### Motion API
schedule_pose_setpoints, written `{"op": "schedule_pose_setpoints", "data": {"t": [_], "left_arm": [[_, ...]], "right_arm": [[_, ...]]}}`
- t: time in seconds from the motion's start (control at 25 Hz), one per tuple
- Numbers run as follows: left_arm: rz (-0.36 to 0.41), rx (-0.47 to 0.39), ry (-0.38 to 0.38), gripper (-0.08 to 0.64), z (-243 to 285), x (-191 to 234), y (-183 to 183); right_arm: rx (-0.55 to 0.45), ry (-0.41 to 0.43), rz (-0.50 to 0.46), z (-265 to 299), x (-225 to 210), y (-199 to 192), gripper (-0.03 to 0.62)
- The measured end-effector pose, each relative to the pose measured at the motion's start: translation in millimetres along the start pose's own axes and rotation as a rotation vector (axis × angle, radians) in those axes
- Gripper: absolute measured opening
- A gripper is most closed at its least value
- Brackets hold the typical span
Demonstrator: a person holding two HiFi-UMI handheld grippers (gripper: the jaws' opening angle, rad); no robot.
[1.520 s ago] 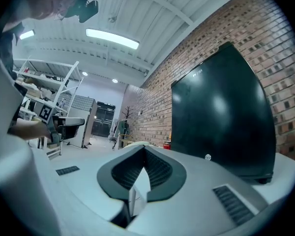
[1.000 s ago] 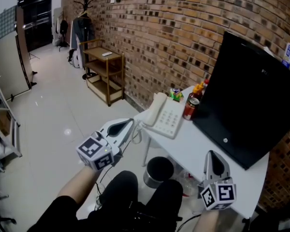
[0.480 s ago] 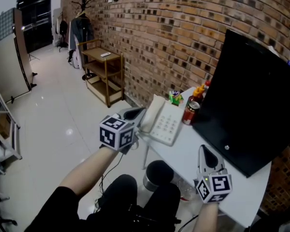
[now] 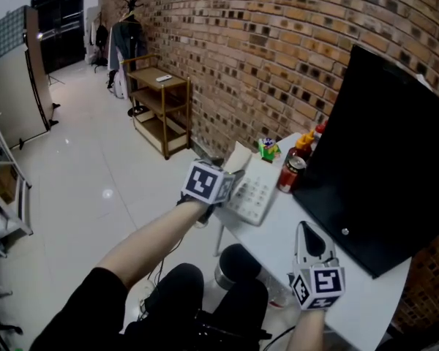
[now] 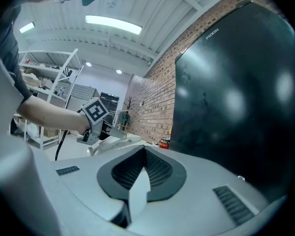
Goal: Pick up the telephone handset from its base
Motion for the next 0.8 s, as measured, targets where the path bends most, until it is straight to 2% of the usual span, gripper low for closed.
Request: {"op": "schedule_pose_setpoints", "data": {"t": [0.12,0.32,0.44,0.52,0.68,0.8], "left_arm": [[0.003,0.045,0.013,0.282,14.4,1.1,1.8],[0.011,0.106,0.013,0.282,28.7,1.9,1.7],[-0.046,0.135,0.018,0.277,36.9,4.2,-1.8],[-0.087,0.125,0.025,0.268,39.0,7.3,-0.8],[-0.071,0.1,0.038,0.248,40.8,4.1,5.2],[-0.106,0.103,0.029,0.237,38.5,3.4,1.9]], "right_arm": [[0.0,-0.017,-0.04,0.5,0.2,2.9,0.009],[-0.01,-0.004,-0.037,5.8,-0.7,3.8,0.009],[-0.015,0.003,-0.028,6.3,-0.1,3.4,0.009],[-0.021,0.014,-0.026,6.4,2.1,4.7,0.009],[-0.031,0.024,-0.018,5.8,0.5,5.3,0.009],[-0.034,0.032,-0.021,5.1,0.9,4.0,0.009]]}}
Point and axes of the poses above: the fingertips, and each gripper's own axes: z forward along the fingers, x to its left, y out of its top, the point moved 6 cm from there along -z, backward along the fingers, and after that the axes turned 3 degrees about x, right-handed, at the moved point
